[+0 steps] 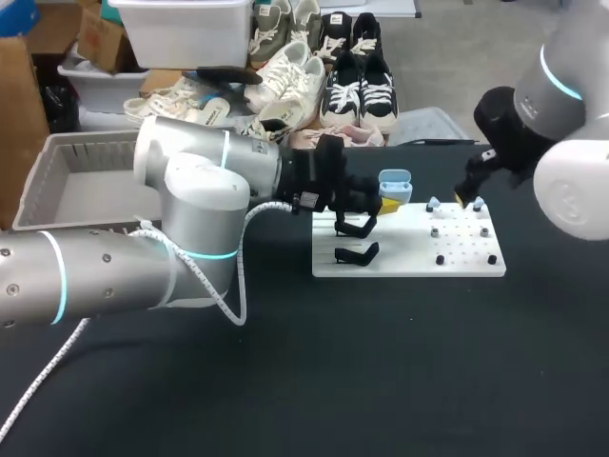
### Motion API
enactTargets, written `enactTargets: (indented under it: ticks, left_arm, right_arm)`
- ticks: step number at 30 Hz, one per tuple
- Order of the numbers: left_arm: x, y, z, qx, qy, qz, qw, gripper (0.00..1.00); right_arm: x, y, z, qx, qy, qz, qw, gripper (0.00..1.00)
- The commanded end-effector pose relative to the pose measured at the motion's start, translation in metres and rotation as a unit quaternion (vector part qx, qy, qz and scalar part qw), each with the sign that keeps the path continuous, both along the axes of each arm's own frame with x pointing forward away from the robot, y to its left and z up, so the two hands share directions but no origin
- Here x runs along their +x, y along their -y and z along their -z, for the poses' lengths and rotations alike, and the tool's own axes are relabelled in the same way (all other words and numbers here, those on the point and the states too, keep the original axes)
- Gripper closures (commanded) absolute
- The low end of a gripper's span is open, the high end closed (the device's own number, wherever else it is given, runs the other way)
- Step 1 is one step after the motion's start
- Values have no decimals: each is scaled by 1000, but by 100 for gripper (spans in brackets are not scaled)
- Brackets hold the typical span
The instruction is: Pick up each earbud case from the left stands, insert the matching earbuds, close the lid, and place the case in the box.
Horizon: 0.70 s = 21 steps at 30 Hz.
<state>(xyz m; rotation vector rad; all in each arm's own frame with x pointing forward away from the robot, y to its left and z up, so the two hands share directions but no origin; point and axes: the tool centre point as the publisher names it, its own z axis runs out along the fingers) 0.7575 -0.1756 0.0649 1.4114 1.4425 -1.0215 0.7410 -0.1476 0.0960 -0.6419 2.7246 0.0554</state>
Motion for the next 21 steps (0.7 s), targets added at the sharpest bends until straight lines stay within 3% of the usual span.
enactTargets:
  ticks: [1, 5, 21]
  left_arm:
    - [1, 0, 0, 0, 0, 0, 1000, 100]
    - [1, 0, 0, 0, 0, 0, 1000, 100]
    - [1, 0, 0, 0, 0, 0, 1000, 100]
  right_arm:
    - [13, -2, 7, -41, -31, 6, 999, 0]
    - [19, 2, 18, -64, -47, -6, 997, 0]
    - [44, 17, 55, -78, -66, 3, 995, 0]
